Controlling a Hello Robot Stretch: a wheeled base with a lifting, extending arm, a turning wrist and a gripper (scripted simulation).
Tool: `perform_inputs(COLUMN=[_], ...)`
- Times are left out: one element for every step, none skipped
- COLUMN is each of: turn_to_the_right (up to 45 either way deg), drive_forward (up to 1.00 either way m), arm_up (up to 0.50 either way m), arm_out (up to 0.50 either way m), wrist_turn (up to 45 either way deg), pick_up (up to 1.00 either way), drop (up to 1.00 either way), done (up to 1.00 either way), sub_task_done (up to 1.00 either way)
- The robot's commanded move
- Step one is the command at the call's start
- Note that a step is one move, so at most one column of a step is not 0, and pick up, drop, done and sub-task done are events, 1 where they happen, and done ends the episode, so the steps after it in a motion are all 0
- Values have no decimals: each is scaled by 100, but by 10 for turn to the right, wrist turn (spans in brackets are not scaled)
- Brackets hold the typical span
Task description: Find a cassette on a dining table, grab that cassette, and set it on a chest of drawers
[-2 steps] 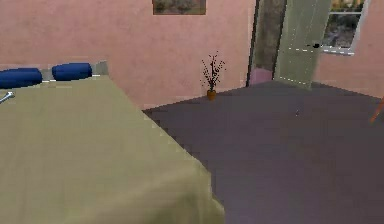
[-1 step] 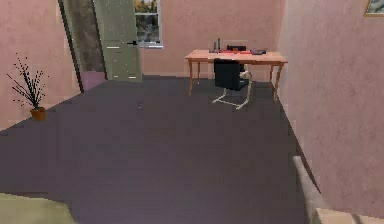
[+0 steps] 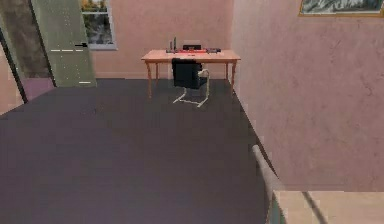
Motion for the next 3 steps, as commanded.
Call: perform_inputs(turn_to_the_right=[0, 450, 450], drive_forward=[15, 0, 0], arm_up=[0, 0, 0], arm_out=[0, 0, 0], wrist_turn=[0, 0, 0], pick_up=[0, 0, 0], drop=[0, 0, 0], done=[0, 0, 0], sub_task_done=[0, 0, 0])
